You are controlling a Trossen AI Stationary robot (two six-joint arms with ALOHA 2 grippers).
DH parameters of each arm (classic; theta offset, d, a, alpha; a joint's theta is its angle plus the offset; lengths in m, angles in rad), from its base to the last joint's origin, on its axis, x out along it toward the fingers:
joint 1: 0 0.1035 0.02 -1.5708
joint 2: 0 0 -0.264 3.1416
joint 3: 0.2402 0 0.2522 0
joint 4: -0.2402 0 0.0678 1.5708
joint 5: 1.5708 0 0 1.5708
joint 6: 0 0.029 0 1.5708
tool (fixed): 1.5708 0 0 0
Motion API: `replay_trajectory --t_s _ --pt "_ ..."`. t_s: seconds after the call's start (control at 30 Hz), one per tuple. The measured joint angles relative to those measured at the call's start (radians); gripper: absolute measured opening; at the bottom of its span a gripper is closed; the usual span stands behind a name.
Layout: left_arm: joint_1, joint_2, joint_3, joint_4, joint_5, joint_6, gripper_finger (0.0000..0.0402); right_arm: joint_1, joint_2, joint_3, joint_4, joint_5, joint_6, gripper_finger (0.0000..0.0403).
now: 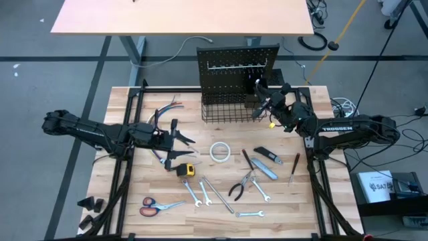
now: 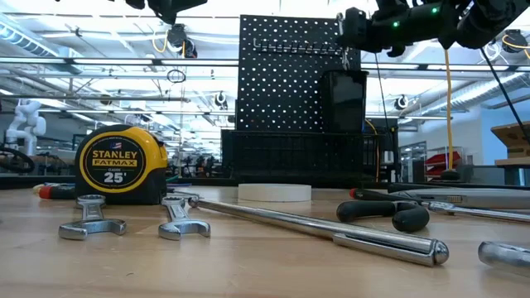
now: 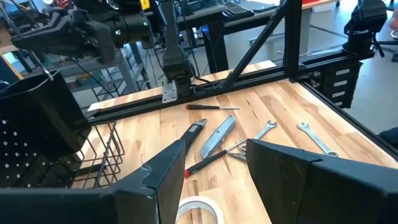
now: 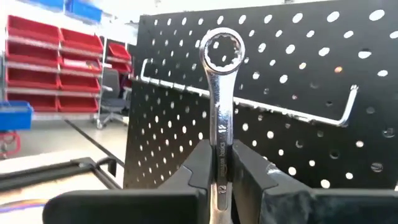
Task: Hang tools onto peg board
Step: Put the wrench into the black bin on the peg board
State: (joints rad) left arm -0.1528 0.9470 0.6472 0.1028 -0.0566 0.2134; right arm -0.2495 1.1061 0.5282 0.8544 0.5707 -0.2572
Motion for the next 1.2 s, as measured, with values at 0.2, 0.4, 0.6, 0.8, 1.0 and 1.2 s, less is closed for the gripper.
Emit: replay_trajectory --t_s 0.2,0.4,0.6,0.8,1.0,1.2 --pt "0.0 0.0 0.0 -0.005 0.0 0.0 0.0177 -0.026 0.0 0.0 0.009 -0.054 0.064 0.0034" --pt "0.0 0.0 0.0 -0.01 0.0 0.0 0.0177 -0.057 0.0 0.0 0.019 -0.041 0.104 0.0032" --pt "0.0 0.0 0.0 -0.009 0.0 0.0 0.0177 -0.085 0.0 0.0 0.023 0.032 0.141 0.0031" --pt "0.0 0.0 0.0 -0.008 0.0 0.0 0.0177 -0.087 -0.001 0.0 -0.049 0.031 0.16 0.0045" --pt "0.0 0.0 0.0 -0.008 0.0 0.0 0.0177 -0.103 -0.001 -0.001 -0.118 0.04 0.207 0.0081" --pt "0.0 0.0 0.0 -0.008 0.0 0.0 0.0177 -0.11 -0.001 -0.001 -0.125 0.04 0.22 0.0111"
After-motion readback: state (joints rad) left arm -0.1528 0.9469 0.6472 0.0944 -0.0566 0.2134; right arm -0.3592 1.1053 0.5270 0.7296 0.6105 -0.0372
